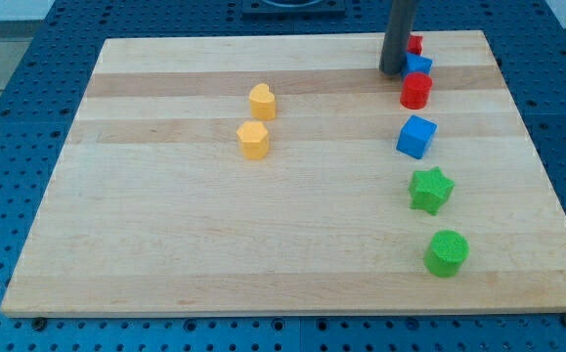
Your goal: Move the yellow heart diagonally to the red circle
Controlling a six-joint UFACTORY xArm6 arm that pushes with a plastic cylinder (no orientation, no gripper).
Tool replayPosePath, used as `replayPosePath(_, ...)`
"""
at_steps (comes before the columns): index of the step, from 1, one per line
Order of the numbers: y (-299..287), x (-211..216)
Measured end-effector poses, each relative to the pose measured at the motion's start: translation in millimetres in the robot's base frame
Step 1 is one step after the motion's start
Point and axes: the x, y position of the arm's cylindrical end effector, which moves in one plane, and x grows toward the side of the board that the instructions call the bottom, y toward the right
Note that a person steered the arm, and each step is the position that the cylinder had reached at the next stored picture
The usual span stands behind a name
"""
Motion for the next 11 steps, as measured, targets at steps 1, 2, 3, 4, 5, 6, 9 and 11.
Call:
replayPosePath(1, -54.0, -5.2)
replayPosePath(2, -167.4, -5.3)
replayPosePath(3, -220.4, 15.9)
replayPosePath(4, -202.4, 40.3)
replayPosePath(5, -189.4, 45.8)
replayPosePath(6, -241.4, 67.0)
replayPosePath(9, -184.4, 77.5)
replayPosePath(11, -132.9, 80.1)
